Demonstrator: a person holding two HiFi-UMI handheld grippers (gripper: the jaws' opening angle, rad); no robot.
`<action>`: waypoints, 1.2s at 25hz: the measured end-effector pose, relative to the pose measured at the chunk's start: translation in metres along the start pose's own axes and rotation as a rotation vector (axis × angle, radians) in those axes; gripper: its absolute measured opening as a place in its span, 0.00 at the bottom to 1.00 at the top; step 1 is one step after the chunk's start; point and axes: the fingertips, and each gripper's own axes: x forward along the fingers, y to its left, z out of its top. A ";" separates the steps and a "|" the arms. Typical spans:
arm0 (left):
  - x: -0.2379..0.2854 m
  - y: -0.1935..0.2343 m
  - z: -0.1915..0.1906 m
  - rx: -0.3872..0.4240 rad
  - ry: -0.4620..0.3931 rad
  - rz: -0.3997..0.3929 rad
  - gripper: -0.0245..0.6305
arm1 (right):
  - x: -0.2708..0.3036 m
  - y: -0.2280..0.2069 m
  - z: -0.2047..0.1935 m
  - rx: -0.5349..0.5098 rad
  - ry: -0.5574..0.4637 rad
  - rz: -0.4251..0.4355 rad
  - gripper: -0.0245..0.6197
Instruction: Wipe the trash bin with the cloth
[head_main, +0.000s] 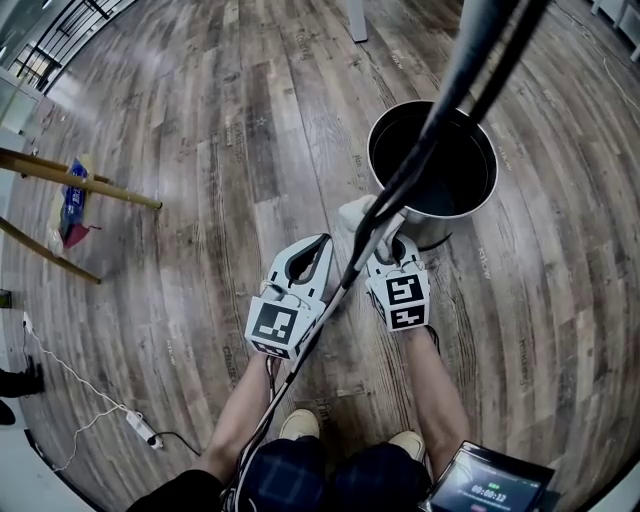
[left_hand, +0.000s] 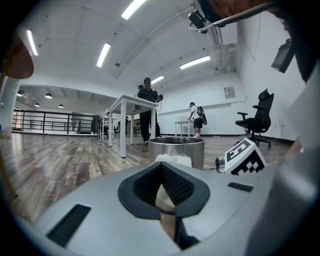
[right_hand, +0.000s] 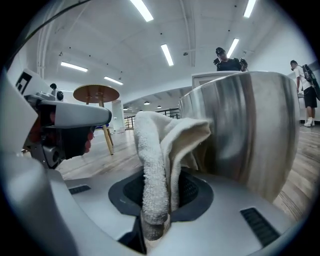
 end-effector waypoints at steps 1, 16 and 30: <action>0.000 0.000 0.000 0.001 0.000 0.000 0.03 | -0.001 -0.002 0.000 0.003 -0.002 -0.005 0.18; 0.010 -0.012 0.010 0.007 -0.006 -0.013 0.03 | -0.076 -0.057 -0.009 0.043 -0.071 -0.131 0.18; 0.007 -0.011 0.014 0.014 -0.009 -0.002 0.03 | -0.117 -0.183 -0.039 0.159 -0.060 -0.356 0.18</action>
